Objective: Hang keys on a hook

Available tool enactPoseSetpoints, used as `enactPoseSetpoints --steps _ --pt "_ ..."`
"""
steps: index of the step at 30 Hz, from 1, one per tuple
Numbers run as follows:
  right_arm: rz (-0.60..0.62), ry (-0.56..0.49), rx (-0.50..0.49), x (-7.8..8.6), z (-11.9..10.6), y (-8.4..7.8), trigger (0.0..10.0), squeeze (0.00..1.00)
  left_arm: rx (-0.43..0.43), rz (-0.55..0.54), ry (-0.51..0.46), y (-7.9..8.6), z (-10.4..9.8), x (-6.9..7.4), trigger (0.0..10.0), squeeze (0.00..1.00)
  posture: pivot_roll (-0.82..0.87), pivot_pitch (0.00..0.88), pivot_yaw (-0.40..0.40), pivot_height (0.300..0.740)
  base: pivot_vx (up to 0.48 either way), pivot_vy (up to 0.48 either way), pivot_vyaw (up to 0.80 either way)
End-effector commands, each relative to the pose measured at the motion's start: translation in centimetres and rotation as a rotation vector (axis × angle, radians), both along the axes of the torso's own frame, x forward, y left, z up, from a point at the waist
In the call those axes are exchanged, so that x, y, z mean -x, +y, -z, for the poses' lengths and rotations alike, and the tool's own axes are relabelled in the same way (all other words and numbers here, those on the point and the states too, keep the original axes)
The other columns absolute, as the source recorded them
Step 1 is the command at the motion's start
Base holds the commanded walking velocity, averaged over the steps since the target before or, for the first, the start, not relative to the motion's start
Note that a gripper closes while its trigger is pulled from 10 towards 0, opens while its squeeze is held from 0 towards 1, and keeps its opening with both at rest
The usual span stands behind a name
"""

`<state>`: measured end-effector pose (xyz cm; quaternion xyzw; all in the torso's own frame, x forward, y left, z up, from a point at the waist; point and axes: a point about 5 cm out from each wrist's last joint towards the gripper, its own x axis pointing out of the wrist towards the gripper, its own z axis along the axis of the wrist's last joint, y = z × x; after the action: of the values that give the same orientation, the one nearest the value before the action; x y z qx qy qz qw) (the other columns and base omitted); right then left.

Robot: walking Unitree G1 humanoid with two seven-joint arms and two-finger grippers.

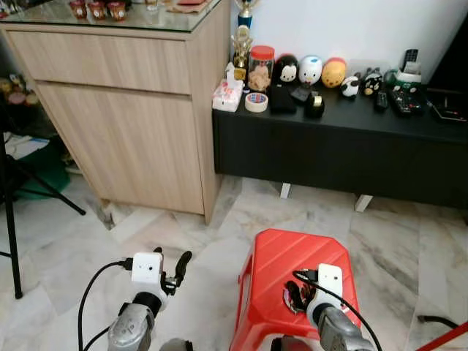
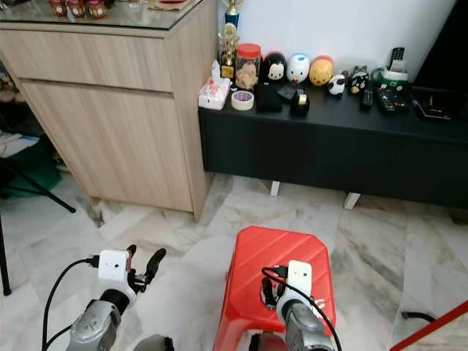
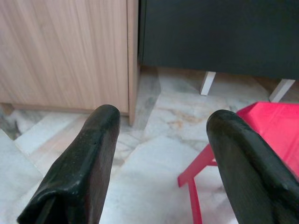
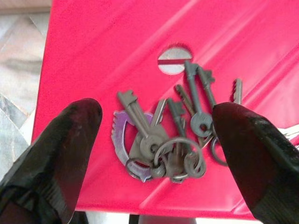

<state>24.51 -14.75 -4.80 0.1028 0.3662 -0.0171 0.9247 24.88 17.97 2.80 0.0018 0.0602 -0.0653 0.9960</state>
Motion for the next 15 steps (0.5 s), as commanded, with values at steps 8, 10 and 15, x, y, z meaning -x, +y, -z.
enactPoseSetpoints --steps 8,10,15 --pt "0.076 0.027 -0.017 0.9 0.7 -0.4 10.0 0.0 0.008 0.008 -0.009 -0.5 -0.5 0.7 10.0 0.0 0.02 0.126 -0.062 0.648 0.0 0.0 0.0" --pt "0.097 0.02 -0.022 1.0 0.7 -0.6 10.0 0.0 0.008 0.007 -0.005 -0.5 -0.5 1.0 10.0 0.0 0.02 0.136 -0.061 0.648 0.0 0.0 0.0" --pt "0.135 0.008 -0.033 0.9 0.6 -1.0 10.0 0.0 0.005 0.004 0.006 -0.4 -0.4 1.6 10.0 0.0 0.01 0.155 -0.059 0.648 0.0 0.0 0.0"
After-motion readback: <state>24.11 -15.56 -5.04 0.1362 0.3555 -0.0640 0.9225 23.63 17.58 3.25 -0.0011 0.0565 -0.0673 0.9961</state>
